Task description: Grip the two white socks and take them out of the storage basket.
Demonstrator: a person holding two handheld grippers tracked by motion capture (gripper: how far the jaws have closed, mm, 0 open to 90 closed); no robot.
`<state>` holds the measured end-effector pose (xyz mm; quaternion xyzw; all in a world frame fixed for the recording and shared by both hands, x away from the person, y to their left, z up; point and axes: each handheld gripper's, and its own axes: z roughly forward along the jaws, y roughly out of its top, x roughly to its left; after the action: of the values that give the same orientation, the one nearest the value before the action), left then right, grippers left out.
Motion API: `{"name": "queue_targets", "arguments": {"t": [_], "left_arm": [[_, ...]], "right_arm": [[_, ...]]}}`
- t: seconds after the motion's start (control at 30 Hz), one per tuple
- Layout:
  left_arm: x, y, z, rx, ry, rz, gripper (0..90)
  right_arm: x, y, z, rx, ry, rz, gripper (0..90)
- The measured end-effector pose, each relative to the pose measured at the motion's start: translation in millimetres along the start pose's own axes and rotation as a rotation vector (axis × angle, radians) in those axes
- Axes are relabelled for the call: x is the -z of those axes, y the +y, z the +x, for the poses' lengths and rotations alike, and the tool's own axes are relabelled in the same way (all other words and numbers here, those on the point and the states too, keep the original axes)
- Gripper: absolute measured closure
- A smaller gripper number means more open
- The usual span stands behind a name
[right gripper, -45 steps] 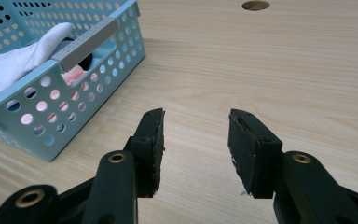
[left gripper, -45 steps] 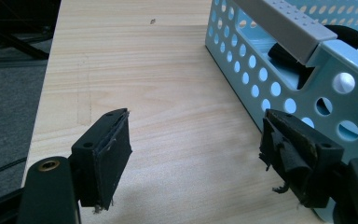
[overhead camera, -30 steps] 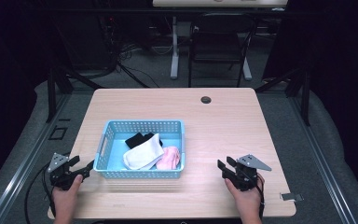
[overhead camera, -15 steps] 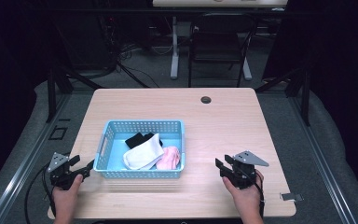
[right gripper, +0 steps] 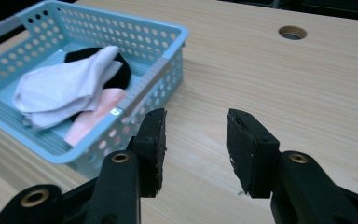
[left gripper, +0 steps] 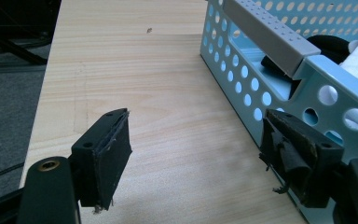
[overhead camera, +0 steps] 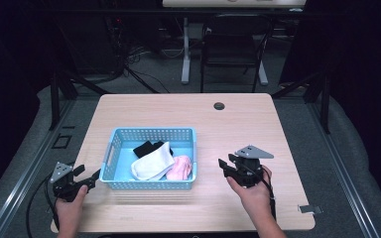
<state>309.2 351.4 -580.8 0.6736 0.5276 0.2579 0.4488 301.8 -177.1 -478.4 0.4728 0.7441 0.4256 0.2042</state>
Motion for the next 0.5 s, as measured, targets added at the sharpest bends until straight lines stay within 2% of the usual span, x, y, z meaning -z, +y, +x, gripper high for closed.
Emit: {"name": "queue_targets", "arguments": {"t": [0.07,0.47,0.5], "left_arm": [[-0.2,0.0,0.1,0.000,-0.001,0.002,24.2],[-0.7,0.0,-0.5,0.000,-0.002,-0.004,24.2],[-0.7,0.0,-0.5,0.000,-0.002,-0.004,24.2]], "right_arm": [[-2.6,3.9,1.7,-0.006,0.022,0.009,59.2],[-21.4,29.6,14.3,0.014,0.065,0.065,61.1],[-25.3,34.8,17.1,0.027,0.067,0.088,61.8]]}}
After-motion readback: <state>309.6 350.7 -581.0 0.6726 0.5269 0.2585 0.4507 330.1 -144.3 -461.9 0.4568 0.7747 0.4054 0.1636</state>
